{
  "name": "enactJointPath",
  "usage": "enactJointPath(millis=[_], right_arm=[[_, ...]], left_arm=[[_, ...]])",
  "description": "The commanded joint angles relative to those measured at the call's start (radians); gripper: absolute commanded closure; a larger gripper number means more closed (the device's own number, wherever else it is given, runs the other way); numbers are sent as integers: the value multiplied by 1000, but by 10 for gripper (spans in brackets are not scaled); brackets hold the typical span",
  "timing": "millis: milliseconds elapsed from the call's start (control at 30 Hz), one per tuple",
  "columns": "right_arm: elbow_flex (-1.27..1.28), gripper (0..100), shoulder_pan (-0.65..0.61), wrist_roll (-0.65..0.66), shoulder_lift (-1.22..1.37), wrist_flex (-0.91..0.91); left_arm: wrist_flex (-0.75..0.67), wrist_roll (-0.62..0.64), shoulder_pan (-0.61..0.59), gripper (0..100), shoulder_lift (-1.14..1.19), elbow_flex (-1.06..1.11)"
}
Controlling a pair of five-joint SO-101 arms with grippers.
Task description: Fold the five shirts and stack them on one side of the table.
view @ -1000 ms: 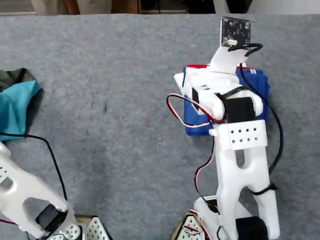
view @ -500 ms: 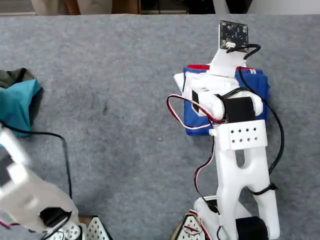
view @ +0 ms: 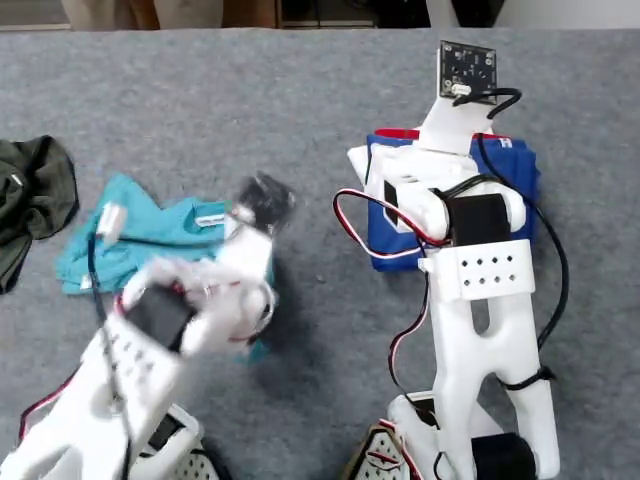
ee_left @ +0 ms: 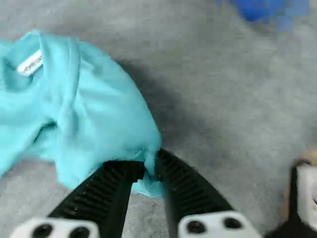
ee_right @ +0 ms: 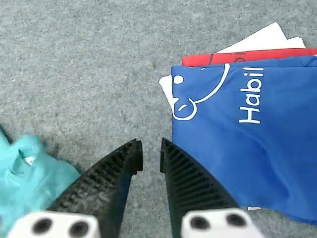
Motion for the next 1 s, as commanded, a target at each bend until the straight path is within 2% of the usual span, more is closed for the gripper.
enactJointPath(millis=[0,100,200,267,400,500,633,733,833,967], right_arm=[[-10,868,-2,-2,-1,-2],[-28,715,-45,2,2,-3],[-54,617,-136,57,10,-3],[-84,637,-211,63,47,0],[-166,747,-383,61,209,5],[-251,811,-524,61,372,6],[-375,821,-688,61,576,6],[-452,821,-746,64,730,6],[-521,821,-730,68,895,5],[-645,825,-647,63,1109,6]], left_arm=[[58,84,-9,704,-142,-14],[94,117,-137,704,-209,-91],[123,123,-373,710,-251,-167],[123,124,-600,711,-262,-192],[72,143,-1073,706,-254,-129],[-43,129,-1323,706,-232,12],[-193,40,-1488,706,-203,176],[-250,5,-1560,707,-186,249],[-265,-11,-1588,709,-176,295],[-267,-17,-1588,709,-174,333]])
